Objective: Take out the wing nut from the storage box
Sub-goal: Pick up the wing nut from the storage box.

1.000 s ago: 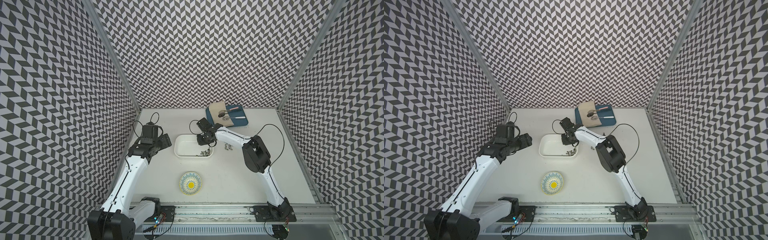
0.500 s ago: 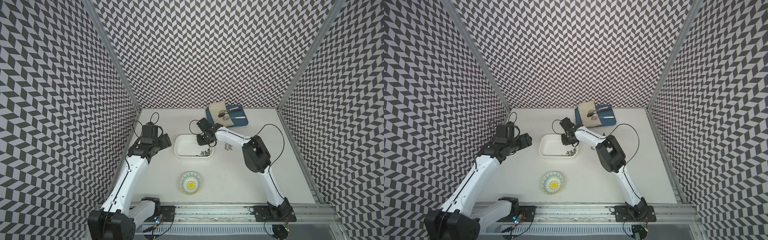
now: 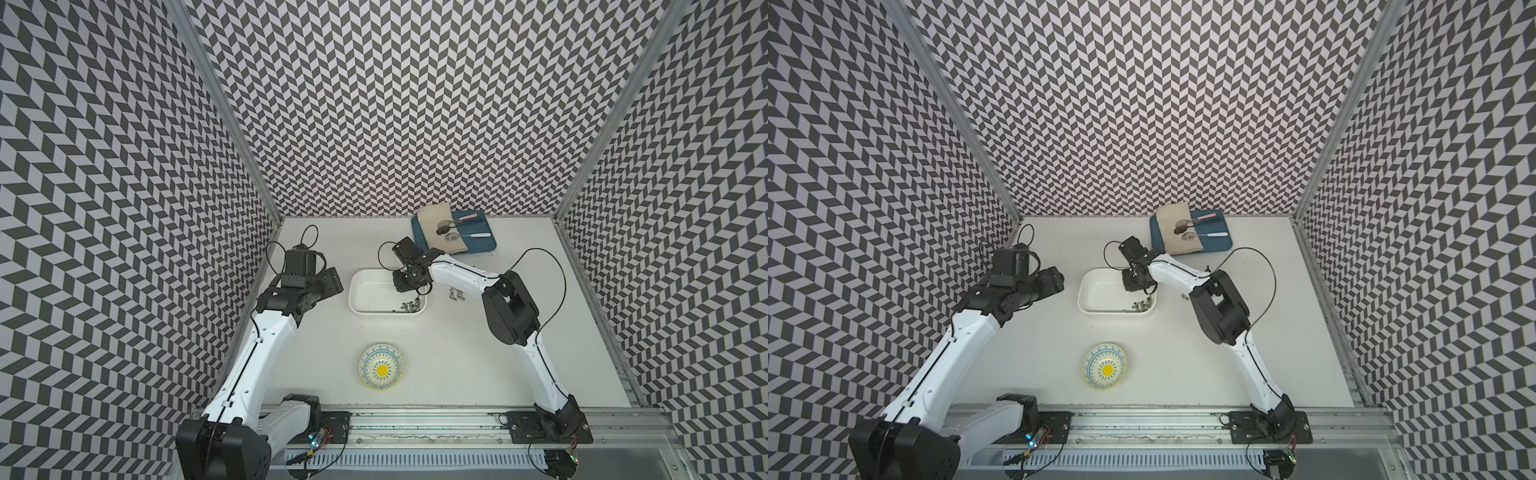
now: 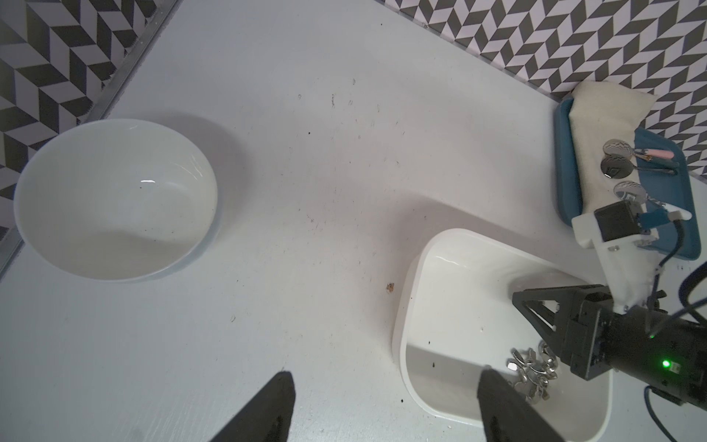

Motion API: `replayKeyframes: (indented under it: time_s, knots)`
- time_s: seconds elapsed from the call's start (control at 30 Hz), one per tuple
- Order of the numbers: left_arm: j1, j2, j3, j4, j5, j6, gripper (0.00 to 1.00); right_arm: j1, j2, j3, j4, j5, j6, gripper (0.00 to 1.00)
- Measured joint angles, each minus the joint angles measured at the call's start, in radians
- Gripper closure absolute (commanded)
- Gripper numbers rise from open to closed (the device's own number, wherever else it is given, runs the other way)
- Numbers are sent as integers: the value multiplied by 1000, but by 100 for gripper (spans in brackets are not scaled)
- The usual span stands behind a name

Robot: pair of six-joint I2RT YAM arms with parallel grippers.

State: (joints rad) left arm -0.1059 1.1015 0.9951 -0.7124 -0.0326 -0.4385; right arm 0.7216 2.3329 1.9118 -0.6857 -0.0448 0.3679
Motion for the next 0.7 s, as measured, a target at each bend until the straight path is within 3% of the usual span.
replayKeyframes:
  time_s: [0.3,0.7]
  knots:
    - [0,0,0,0,0,0,21,5,0,-6,46,17,-8,88]
    - [0,1,0,0,0,0,21,5,-22,-29,56,-2,-8,94]
